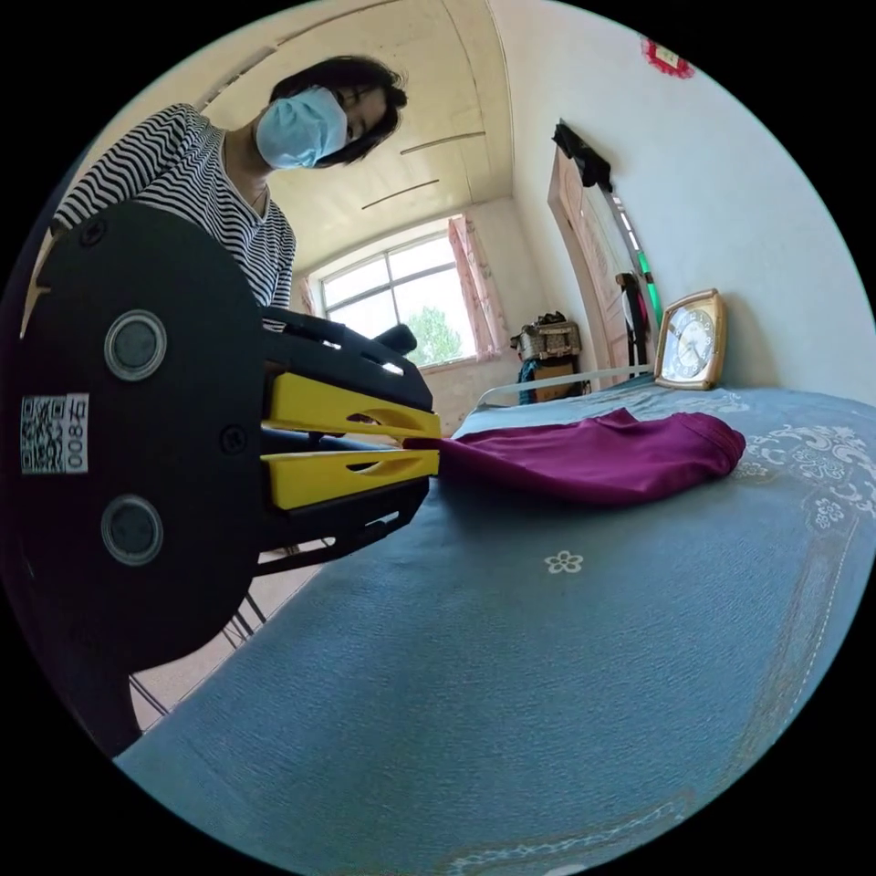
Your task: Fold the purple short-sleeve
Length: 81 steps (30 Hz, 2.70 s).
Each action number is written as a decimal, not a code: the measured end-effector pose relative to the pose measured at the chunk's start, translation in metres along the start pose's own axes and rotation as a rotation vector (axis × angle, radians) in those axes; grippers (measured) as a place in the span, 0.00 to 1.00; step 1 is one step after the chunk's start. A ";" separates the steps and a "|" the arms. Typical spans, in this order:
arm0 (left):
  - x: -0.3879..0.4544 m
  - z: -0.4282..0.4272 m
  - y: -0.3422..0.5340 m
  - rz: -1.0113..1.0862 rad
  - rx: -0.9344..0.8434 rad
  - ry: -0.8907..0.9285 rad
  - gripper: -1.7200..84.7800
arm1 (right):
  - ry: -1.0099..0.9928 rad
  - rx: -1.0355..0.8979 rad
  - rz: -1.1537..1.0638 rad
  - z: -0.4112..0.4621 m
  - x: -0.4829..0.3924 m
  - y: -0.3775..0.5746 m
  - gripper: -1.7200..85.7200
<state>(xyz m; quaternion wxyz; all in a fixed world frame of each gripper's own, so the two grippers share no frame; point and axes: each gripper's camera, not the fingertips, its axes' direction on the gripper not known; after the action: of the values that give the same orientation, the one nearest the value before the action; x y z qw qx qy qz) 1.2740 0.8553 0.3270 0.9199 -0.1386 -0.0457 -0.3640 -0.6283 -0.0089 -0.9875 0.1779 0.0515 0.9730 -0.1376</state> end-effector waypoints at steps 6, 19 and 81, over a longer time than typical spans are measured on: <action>-0.070 0.042 0.020 -0.282 0.054 0.298 0.09 | -0.006 -0.012 -0.034 0.008 -0.014 -0.005 0.04; -0.151 0.144 0.047 -0.555 0.156 0.590 0.12 | 0.017 -0.019 -0.109 0.026 -0.049 -0.017 0.04; -0.217 0.359 0.105 -0.881 0.399 0.774 0.08 | -0.027 -0.030 -0.133 0.005 -0.167 -0.061 0.04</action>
<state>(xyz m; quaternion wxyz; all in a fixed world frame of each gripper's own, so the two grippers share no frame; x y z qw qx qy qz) 1.1934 1.1744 0.6068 0.6412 0.2101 0.1713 -0.7179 -0.4796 -0.0770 -0.9171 0.1823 -0.0178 0.9737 -0.1354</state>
